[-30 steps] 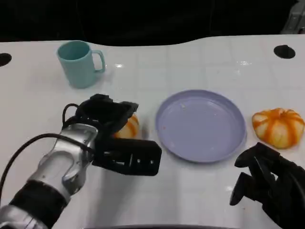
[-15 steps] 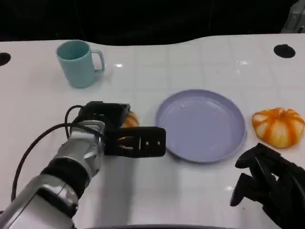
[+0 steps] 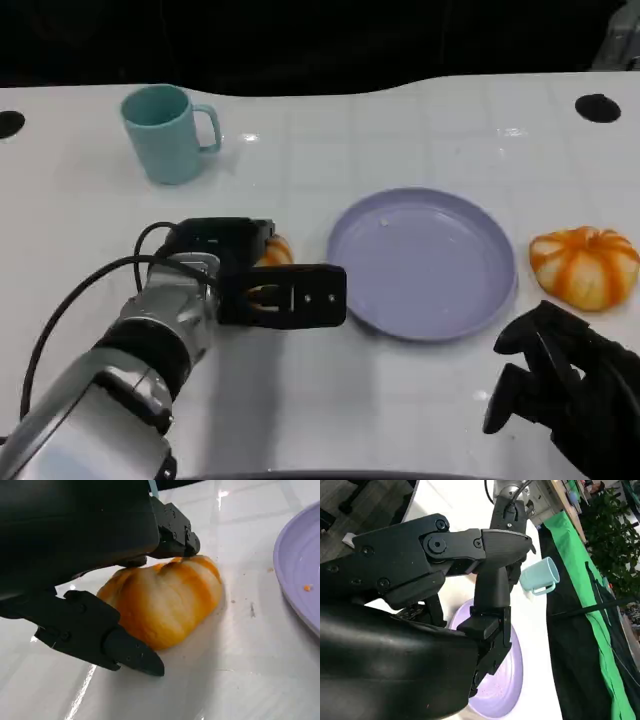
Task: Grasp the bread from the table and place it into the plate.
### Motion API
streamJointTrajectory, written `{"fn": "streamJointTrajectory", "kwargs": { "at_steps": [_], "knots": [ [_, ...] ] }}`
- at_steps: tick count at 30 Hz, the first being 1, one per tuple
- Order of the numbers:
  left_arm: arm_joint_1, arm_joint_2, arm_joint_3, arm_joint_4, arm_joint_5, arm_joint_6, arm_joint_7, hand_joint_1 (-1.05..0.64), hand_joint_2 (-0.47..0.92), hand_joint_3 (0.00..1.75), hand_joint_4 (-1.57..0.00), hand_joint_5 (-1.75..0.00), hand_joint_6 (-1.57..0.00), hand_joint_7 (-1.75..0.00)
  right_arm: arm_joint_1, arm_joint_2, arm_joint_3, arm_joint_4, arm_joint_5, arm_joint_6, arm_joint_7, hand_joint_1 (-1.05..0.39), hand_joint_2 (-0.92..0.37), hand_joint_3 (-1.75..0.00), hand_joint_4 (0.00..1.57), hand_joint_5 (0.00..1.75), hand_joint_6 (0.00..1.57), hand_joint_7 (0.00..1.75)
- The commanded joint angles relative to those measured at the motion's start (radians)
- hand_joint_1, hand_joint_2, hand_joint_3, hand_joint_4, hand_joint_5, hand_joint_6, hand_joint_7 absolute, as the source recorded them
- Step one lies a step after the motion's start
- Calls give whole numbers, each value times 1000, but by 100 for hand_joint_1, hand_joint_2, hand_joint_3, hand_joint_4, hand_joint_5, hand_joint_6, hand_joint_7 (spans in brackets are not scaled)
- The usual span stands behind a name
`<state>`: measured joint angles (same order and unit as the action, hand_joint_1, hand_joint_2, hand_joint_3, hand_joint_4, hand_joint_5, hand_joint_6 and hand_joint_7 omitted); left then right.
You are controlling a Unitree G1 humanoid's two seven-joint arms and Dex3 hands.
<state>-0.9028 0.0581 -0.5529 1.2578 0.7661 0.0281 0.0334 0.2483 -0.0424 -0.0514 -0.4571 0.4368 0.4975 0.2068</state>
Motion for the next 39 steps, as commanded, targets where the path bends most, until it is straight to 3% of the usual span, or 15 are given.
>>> {"fn": "streamJointTrajectory", "kwargs": {
  "at_steps": [1, 3, 4, 6, 11, 16, 19, 22, 23, 28, 29, 31, 32, 37, 39],
  "knots": [
    [22, 17, -17, 29, 2, -53, 108, -25, 89, 1, -75, -85, -94, -7, 7, -9, -10, -13, 11, -7, 0, -45, -92, -35, 63, 175, 49, 159],
    [25, 23, -30, 32, 12, -71, 155, -26, 90, 0, -76, -114, -107, -4, 7, -10, -10, -13, 11, -7, 2, -45, -92, -35, 64, 175, 49, 159],
    [27, 27, -38, 32, 18, -85, 186, -30, 91, 7, -76, -148, -113, -5, 7, -12, -9, -13, 10, -8, 3, -46, -92, -35, 64, 175, 49, 159],
    [31, 36, -57, 31, 33, -105, 251, -30, 92, 31, -75, -173, -122, -11, 6, -12, -10, -9, 11, -12, 6, -46, -92, -35, 64, 175, 49, 159],
    [21, 40, -68, 30, 36, -103, 304, -28, 92, 33, -77, -175, -116, -11, 1, -12, -11, -6, 10, -4, 2, -47, -92, -34, 64, 175, 50, 159],
    [13, 45, -57, 16, 32, -83, 364, -26, 92, 19, -82, -175, -110, -7, -3, -12, -11, -7, 8, 1, -2, -47, -92, -34, 64, 175, 50, 160],
    [2, 51, -45, 6, 22, -80, 374, -25, 92, 24, -83, -175, -125, -17, -6, -11, -11, -5, 7, 2, -5, -46, -92, -35, 65, 175, 50, 160],
    [-7, 56, -23, -15, 1, -89, 371, -26, 92, 40, -82, -172, -89, -91, -9, -11, -11, -1, 6, 0, -4, -46, -92, -35, 64, 175, 50, 160],
    [-9, 57, -18, -22, -5, -90, 370, -26, 92, 41, -82, -174, -79, -106, -9, -11, -11, -1, 5, 0, -4, -46, -92, -35, 64, 175, 50, 160],
    [-13, 59, 56, -76, -80, -121, 358, -22, 92, 29, -85, -175, -71, -112, -11, -8, -10, 0, 6, 3, -8, -46, -92, -35, 64, 175, 49, 160],
    [-16, 55, 75, -91, -99, -118, 348, -21, 91, 29, -85, -175, -60, -133, -11, -7, -11, -1, 6, 6, -12, -45, -92, -35, 64, 175, 49, 160],
    [-20, 49, 94, -120, -120, -124, 345, -20, 92, 28, -84, -175, -65, -99, -11, -6, -10, -3, 5, 12, -18, -45, -92, -35, 64, 175, 50, 160],
    [-21, 48, 96, -131, -123, -129, 348, -19, 90, 27, -85, -175, -76, -92, -11, -6, -10, -4, 5, 14, -20, -45, -92, -35, 64, 175, 50, 160],
    [-42, 25, 83, -185, -113, -150, 356, -21, 89, 25, -84, -175, -85, -49, -10, -9, -7, 1, 4, 0, -11, -45, -92, -36, 64, 175, 49, 160],
    [-58, 14, 70, -188, -103, -168, 352, -21, 90, 23, -84, -175, -80, -102, -9, -8, -6, 1, 2, -2, -12, -45, -92, -36, 64, 175, 49, 160]
  ]
}}
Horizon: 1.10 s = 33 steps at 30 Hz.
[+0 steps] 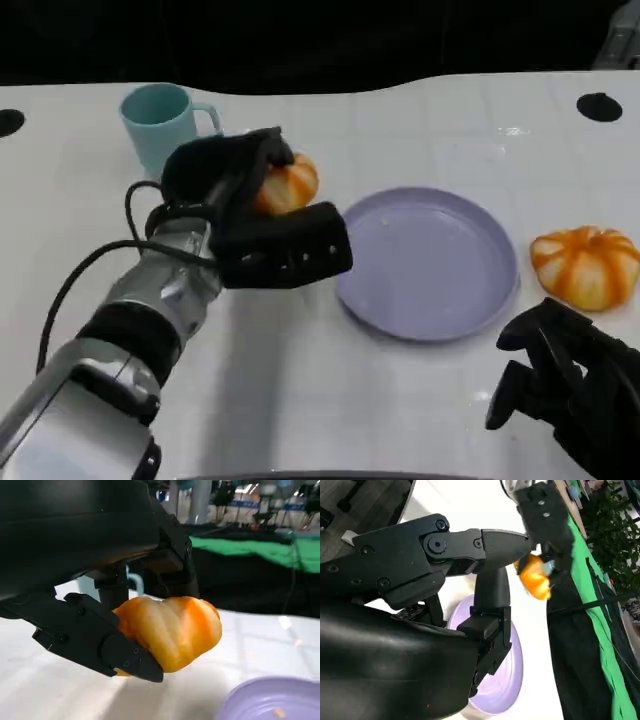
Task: Grasp the bread from the table and place it into the plate.
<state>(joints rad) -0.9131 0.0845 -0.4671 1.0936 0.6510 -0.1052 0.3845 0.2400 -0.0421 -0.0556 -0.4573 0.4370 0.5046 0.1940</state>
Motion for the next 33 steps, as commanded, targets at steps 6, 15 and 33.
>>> {"fn": "streamJointTrajectory", "kwargs": {
  "at_steps": [6, 15, 33],
  "knots": [
    [-74, -58, -46, -13, 29, -116, 37, -22, 77, 39, -93, -175, -78, -123, 3, -6, -1, 0, 5, -11, 4, -45, -92, -35, 64, 175, 49, 161],
    [-113, -146, -86, 31, 51, -135, 14, -25, 69, 53, -99, -175, -86, -94, 11, -14, 7, -6, -2, -22, 14, -45, -92, -37, 63, 175, 48, 161],
    [-147, -251, -153, 127, 89, -62, -33, -26, 86, 28, -90, -175, -108, -29, 20, -7, 27, -19, -11, -30, 3, -45, -92, -38, 62, 175, 47, 162]
  ]
}}
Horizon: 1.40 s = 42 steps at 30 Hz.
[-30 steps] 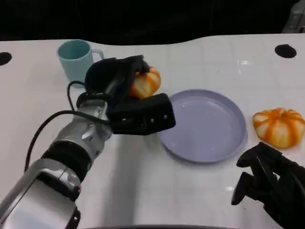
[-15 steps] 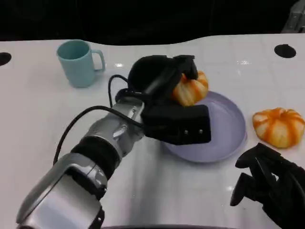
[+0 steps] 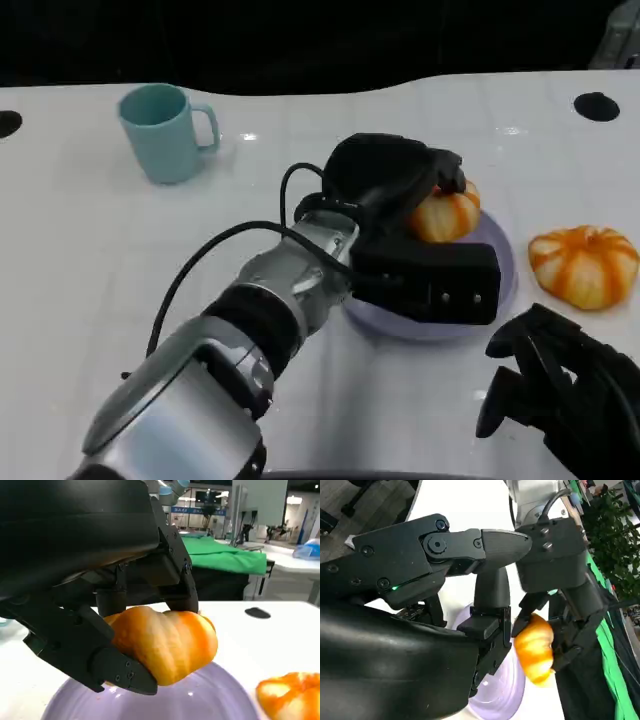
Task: Grasp the bread from the table and place it into the plate.
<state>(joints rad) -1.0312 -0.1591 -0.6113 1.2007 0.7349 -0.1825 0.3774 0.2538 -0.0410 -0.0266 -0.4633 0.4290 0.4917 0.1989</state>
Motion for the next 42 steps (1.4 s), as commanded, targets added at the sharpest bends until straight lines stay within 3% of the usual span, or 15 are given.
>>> {"fn": "streamJointTrajectory", "kwargs": {
  "at_steps": [1, 5, 6, 8, 9, 10, 11, 12, 13, 15, 21, 26, 34, 42],
  "knots": [
    [-32, -12, -9, 24, 2, 19, -38, -27, 87, 23, -89, -175, -108, -28, 6, -8, -1, -12, -4, -18, 0, -45, -92, -38, 62, 175, 47, 162],
    [-40, -26, 5, 40, -17, 35, -88, -29, 89, 7, -81, -175, -105, -19, 5, -7, 0, -12, -6, -21, 0, -45, -92, -39, 63, 175, 47, 163],
    [-44, -30, 8, 44, -22, 47, -115, -30, 89, 5, -73, -168, -103, -16, 5, -8, 2, -13, -10, -21, -1, -45, -92, -39, 63, 175, 47, 163],
    [-49, -32, 13, 45, -28, 56, -156, -31, 91, 3, -64, -144, -98, -10, 6, -8, 3, -16, -13, -18, -5, -45, -92, -40, 63, 175, 47, 163],
    [-54, -29, 12, 45, -31, 58, -195, -33, 92, 6, -60, -122, -91, -6, 6, -7, 3, -15, -13, -19, -5, -45, -92, -40, 63, 175, 47, 163],
    [-56, -27, 12, 45, -33, 59, -223, -39, 92, 16, -54, -85, -75, -2, 6, -7, 2, -15, -12, -20, -4, -45, -92, -40, 63, 175, 47, 163],
    [-58, -25, 12, 43, -35, 61, -242, -41, 92, 19, -54, -68, -69, -1, 5, -6, 2, -14, -11, -21, -3, -45, -92, -40, 63, 175, 47, 163],
    [-62, -24, 18, 47, -45, 65, -290, -42, 92, 21, -54, -59, -66, -1, 5, -6, 1, -13, -9, -21, -1, -45, -92, -40, 63, 175, 47, 164],
    [-64, -21, 21, 52, -53, 61, -326, -48, 92, 28, -40, -41, -47, 0, 4, -6, 0, -11, -7, -21, 1, -45, -92, -40, 63, 175, 47, 164],
    [-67, -16, 21, 58, -60, 56, -379, -57, 92, 32, -30, -27, -33, 0, 3, -6, -2, -8, -3, -23, 4, -45, -92, -40, 63, 175, 47, 164],
    [-93, 0, 23, 62, -67, 80, -555, -84, 92, 45, -5, -10, -15, 0, -1, -2, -7, -4, 0, -16, -2, -45, -92, -38, 63, 175, 47, 164],
    [-108, 21, 54, 51, -109, 76, -666, -93, 92, 46, -1, -8, -15, 0, -4, -3, -11, 3, 2, -22, 2, -45, -92, -36, 64, 175, 48, 164],
    [-90, 65, 132, -19, -197, 46, -747, -89, 92, 43, -6, -9, -17, -1, -6, -4, -20, 8, 8, -18, 4, -45, -92, -36, 63, 175, 47, 164],
    [24, 120, 263, -161, -368, -24, -805, -82, 92, 43, -16, -14, -24, -4, -8, -5, -20, 11, 8, -15, 2, -44, -92, -36, 64, 175, 48, 163]
  ]
}}
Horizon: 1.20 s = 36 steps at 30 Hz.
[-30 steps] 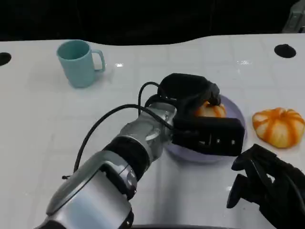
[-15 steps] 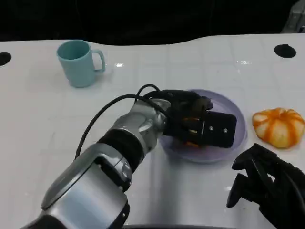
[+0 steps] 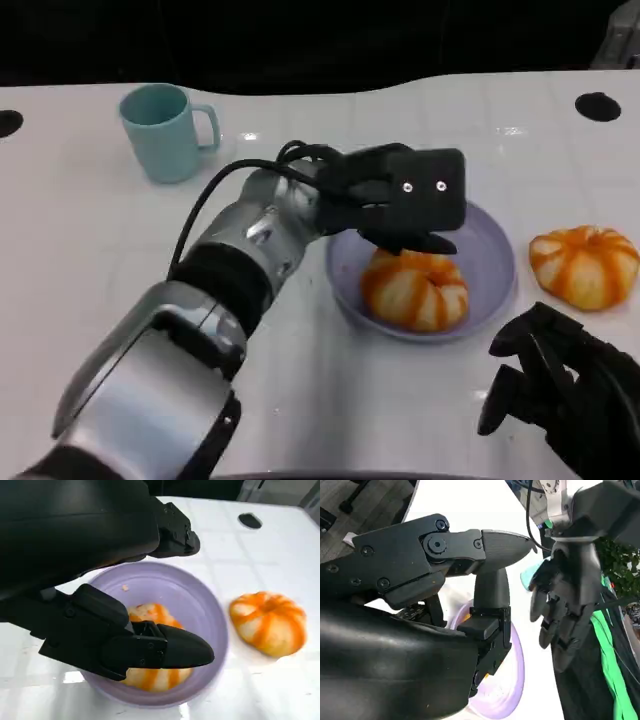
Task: Grasp the bread from the table and place it into the plate.
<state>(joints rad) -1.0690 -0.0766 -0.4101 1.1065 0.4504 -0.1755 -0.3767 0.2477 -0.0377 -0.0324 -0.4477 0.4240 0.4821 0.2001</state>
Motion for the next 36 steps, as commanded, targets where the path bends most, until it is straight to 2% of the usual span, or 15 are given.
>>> {"fn": "streamJointTrajectory", "kwargs": {
  "at_steps": [1, 5, 9, 11, 13, 15, 17, 19, 21, 23, 26, 30, 36],
  "knots": [
    [75, 41, 76, -84, -105, -32, -65, -80, 92, 42, -17, -16, -25, -4, -2, -8, -15, -4, 14, -7, 2, -44, -92, -36, 64, 175, 48, 163],
    [154, 56, 154, -158, -209, -37, -95, -80, 92, 41, -24, -21, -30, -6, -2, -9, -14, -4, 11, -7, 1, -45, -92, -36, 64, 175, 48, 162],
    [268, 36, 282, -256, -395, -37, -134, -75, 92, 36, -30, -27, -37, -9, -2, -9, -16, -4, 13, -4, 0, -46, -92, -36, 65, 175, 48, 162],
    [325, 16, 349, -319, -504, -3, -161, -70, 92, 29, -29, -63, -47, -9, -2, -9, -18, -3, 16, -4, 2, -44, -92, -36, 64, 175, 48, 162],
    [382, 7, 387, -412, -593, 73, -189, -70, 92, 29, -35, -79, -57, -13, -3, -13, -18, 0, 17, -11, 12, -44, -92, -37, 63, 175, 47, 162],
    [434, 7, 405, -504, -653, 140, -205, -70, 92, 29, -37, -85, -60, -14, -3, -14, -19, 1, 17, -9, 14, -44, -92, -37, 63, 175, 47, 162],
    [493, 10, 427, -602, -725, 210, -226, -67, 92, 34, -54, -98, -74, -23, -4, -12, -21, 0, 17, -5, 11, -44, -92, -37, 63, 175, 47, 163],
    [543, 14, 441, -690, -777, 284, -224, -69, 92, 36, -60, -107, -80, -29, -4, -12, -20, 0, 13, -6, 10, -45, -92, -37, 64, 175, 48, 162],
    [590, 15, 457, -768, -829, 355, -211, -68, 92, 37, -62, -119, -77, -51, -4, -12, -19, 0, 10, -7, 9, -45, -92, -36, 64, 175, 48, 162],
    [642, 8, 481, -839, -884, 423, -189, -66, 92, 41, -66, -141, -68, -101, -5, -14, -19, 2, 10, -9, 12, -44, -92, -36, 64, 175, 48, 162],
    [708, -12, 511, -933, -955, 523, -130, -66, 92, 36, -66, -162, -63, -132, -6, -12, -19, -8, 10, 6, -1, -44, -92, -36, 64, 175, 48, 161],
    [804, -24, 533, -1063, -1041, 643, -67, -64, 92, 40, -67, -173, -61, -139, -6, -9, -21, -4, 13, 4, -1, -44, -92, -36, 63, 175, 49, 161],
    [926, -23, 558, -1221, -1137, 780, 26, -63, 92, 43, -72, -175, -60, -146, -5, -10, -15, -14, 9, 9, -8, -45, -92, -36, 63, 175, 49, 161]
  ]
}}
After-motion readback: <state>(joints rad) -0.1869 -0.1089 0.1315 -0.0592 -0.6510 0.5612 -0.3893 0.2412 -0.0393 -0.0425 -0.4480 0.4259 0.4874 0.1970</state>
